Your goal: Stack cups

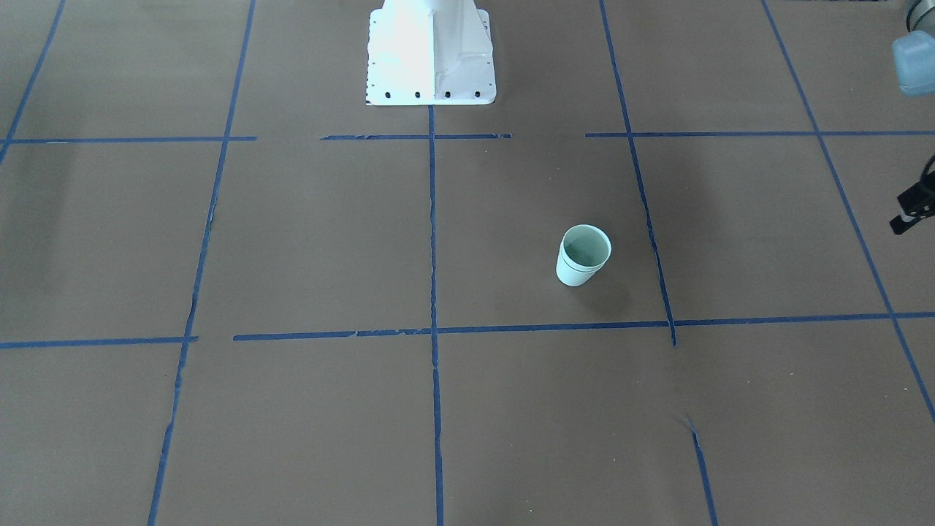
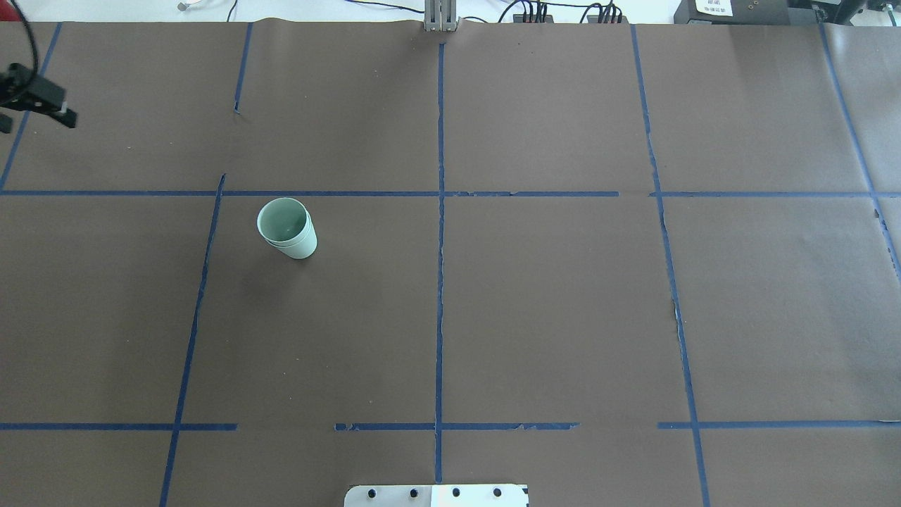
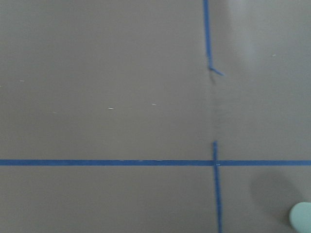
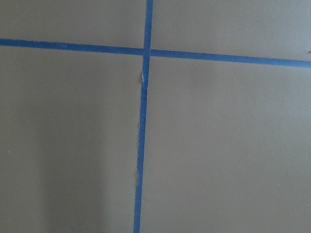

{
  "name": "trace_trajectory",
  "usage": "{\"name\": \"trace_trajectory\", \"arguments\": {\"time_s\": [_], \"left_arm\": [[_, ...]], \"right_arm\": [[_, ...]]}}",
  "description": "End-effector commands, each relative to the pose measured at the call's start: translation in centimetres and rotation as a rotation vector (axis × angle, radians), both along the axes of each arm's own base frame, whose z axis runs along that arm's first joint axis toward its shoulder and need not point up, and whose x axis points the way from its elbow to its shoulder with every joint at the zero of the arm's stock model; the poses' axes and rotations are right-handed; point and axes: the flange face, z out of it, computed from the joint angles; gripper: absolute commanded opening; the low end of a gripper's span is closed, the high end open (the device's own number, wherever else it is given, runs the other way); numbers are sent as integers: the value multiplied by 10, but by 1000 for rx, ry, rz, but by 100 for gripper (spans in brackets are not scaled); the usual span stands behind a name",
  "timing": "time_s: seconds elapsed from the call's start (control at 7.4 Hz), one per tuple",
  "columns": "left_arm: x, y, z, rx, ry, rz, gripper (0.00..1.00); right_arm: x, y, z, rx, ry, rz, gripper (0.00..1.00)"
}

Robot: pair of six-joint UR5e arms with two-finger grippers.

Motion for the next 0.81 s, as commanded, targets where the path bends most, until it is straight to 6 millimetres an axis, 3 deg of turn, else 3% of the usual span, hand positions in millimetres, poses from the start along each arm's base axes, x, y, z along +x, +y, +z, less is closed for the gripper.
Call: {"name": "trace_trajectory", "arguments": {"time_s": [0.0, 0.41, 0.68], "left_arm": [[-79, 18, 122, -36, -35, 58, 100], [-88, 29, 135, -91, -34, 43, 100], [-89, 33, 106, -106, -33, 39, 100]], "right_arm": [[0, 0, 0, -1, 0, 0, 100], [0, 0, 0, 0, 0, 0, 100], [0, 0, 0, 0, 0, 0, 100]]}}
